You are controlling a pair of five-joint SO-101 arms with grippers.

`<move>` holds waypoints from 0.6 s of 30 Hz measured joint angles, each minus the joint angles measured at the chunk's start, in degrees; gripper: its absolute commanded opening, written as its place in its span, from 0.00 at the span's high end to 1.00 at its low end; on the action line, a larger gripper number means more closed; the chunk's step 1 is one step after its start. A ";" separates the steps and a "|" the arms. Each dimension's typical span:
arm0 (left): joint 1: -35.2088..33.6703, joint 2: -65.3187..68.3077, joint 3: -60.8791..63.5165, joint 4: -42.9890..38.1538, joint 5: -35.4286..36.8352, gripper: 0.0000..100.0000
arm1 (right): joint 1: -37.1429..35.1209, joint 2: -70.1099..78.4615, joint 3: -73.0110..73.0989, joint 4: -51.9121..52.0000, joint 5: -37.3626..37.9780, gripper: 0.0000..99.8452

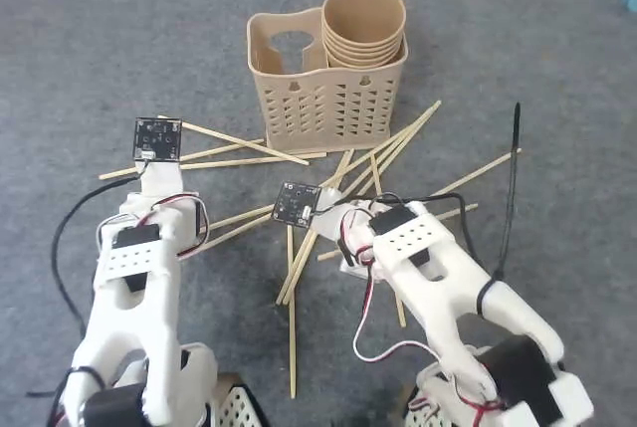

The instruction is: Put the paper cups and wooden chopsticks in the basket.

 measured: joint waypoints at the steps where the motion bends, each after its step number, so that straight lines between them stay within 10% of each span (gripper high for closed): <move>1: 0.00 0.00 0.00 0.00 0.00 0.99 | 0.00 0.00 0.00 -0.18 0.09 0.99; 18: 0.00 0.00 0.00 0.00 0.00 0.98 | 0.00 -32.00 0.09 -0.70 -13.27 0.99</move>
